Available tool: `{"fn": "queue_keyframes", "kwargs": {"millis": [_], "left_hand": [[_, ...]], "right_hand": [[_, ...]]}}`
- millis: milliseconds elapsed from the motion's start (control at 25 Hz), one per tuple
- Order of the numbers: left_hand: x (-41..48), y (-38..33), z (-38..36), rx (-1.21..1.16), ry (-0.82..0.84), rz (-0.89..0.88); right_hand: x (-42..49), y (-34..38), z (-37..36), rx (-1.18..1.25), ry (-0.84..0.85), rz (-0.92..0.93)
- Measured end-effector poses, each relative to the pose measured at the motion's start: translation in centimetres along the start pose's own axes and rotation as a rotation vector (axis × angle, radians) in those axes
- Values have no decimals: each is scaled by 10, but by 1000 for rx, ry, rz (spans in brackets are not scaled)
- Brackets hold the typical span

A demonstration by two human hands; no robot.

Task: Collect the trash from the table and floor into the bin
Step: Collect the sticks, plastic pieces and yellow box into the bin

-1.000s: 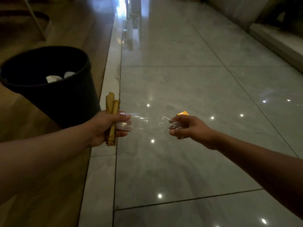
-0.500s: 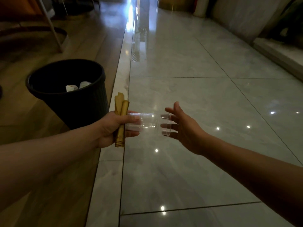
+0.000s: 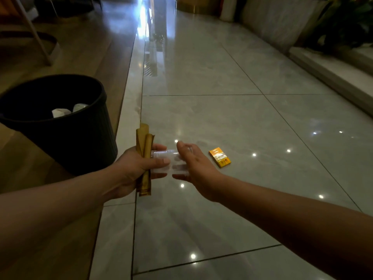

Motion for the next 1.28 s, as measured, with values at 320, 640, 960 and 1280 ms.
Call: {"fn": "queue_keyframes", "kwargs": {"millis": [320,640,960,1280], "left_hand": [[30,20,8,60,-115,45],[52,41,3,110,-157,78],[62,61,15,159,-184,126],[69,73,35,188,-205,170]], "right_hand": [[52,-34,57,-197,-167,-112],[121,-52,138,-1079,-479,297],[163,-76,154,-1240,-514,212],[171,-87,149,-1291,-529,328]]}}
Point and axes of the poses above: each hand's wrist, its own x-axis towards the middle knuckle, its own z-axis out of the back of the hand, y = z × x, the point moved 4 cm from there along x, towards the middle knuckle, and after that the axes turned 14 degrees about -y, right-handed, at the moved point
